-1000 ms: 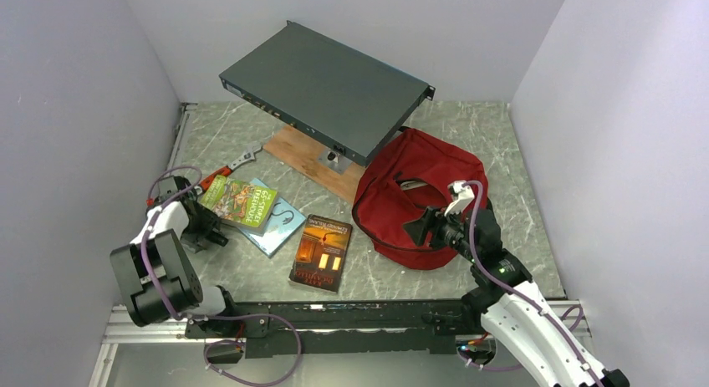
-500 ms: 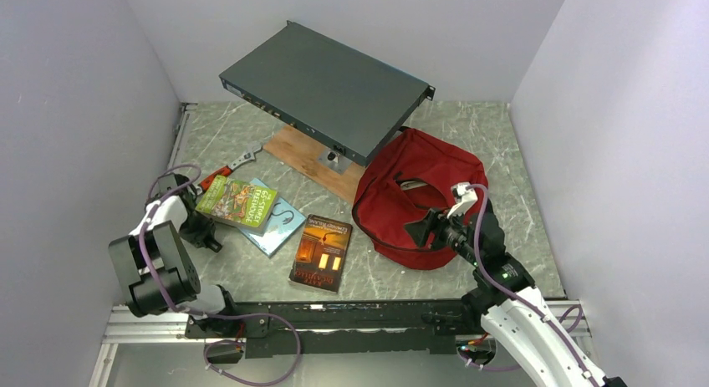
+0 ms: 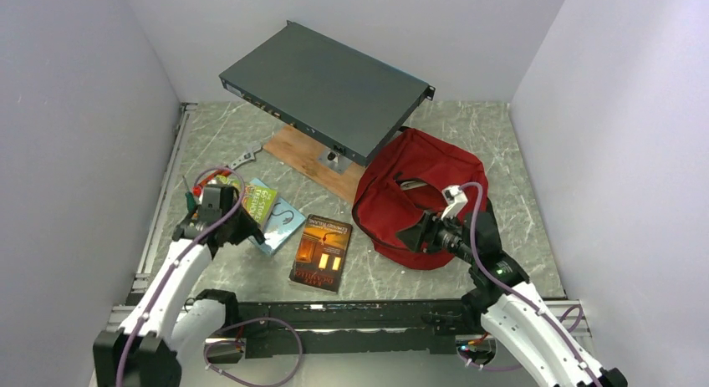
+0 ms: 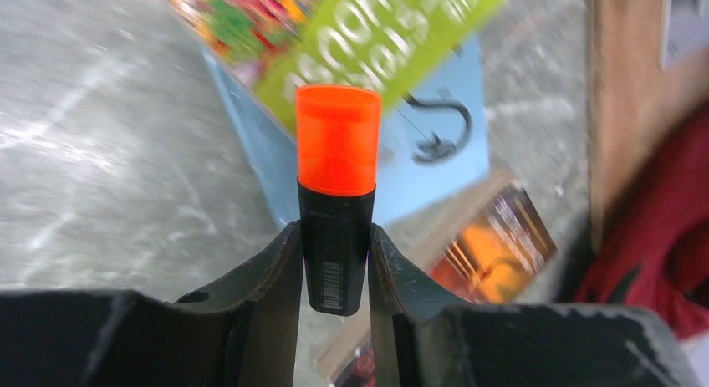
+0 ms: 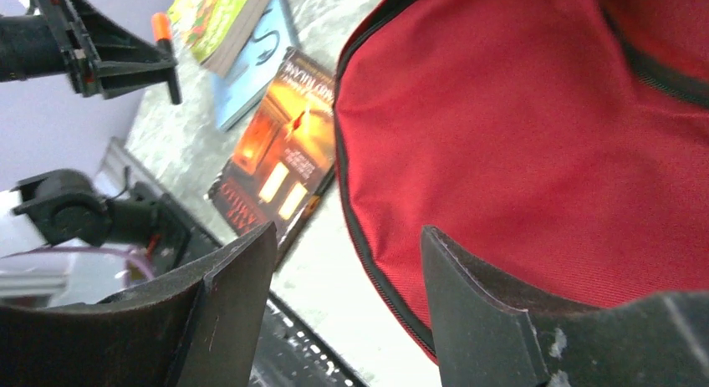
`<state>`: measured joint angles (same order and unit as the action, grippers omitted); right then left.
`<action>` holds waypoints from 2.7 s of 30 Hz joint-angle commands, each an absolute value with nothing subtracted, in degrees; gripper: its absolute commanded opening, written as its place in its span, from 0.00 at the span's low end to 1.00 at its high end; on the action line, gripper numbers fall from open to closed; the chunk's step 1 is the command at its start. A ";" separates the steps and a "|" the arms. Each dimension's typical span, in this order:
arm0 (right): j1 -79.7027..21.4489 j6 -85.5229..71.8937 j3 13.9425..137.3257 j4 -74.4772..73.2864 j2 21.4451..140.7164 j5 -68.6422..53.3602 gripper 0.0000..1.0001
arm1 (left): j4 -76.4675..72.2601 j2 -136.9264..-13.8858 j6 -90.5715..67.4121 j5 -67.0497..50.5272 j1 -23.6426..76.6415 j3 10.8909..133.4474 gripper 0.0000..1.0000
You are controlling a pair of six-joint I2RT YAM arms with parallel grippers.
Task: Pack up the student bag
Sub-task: Pick up the stationery from the center of the board, then place the stationery in the student bag.
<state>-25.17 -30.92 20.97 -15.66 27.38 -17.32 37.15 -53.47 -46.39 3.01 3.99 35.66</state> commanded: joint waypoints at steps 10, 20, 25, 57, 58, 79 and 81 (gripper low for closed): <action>-50.05 -44.73 20.71 9.23 51.35 -18.69 0.66 | 19.31 -54.70 -58.02 1.62 42.81 38.29 0.12; -70.18 -49.54 22.72 19.74 59.61 13.28 0.62 | 15.25 -58.79 -74.96 1.88 52.24 38.00 0.09; -70.58 -50.01 24.77 15.38 58.93 18.60 0.56 | 14.37 -59.71 -76.06 2.47 55.21 39.13 0.09; -53.21 -44.72 31.93 -27.30 39.89 27.58 0.00 | 31.11 -57.55 -54.03 12.84 57.22 53.73 1.00; -48.38 -43.04 32.25 -28.79 39.87 24.74 0.00 | 29.38 -57.18 -53.30 11.29 57.15 52.05 1.00; -15.81 -47.72 36.34 -10.21 62.85 5.00 0.00 | 8.71 -65.79 -45.17 -2.56 56.60 43.36 0.99; -14.61 -50.93 34.80 -6.96 62.26 7.16 0.00 | 7.34 -68.03 -45.30 -2.39 55.78 43.49 1.00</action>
<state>-16.60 -43.64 34.87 -16.64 63.00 4.86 13.10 -65.25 -47.27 -2.52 56.73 41.89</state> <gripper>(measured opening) 0.074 0.995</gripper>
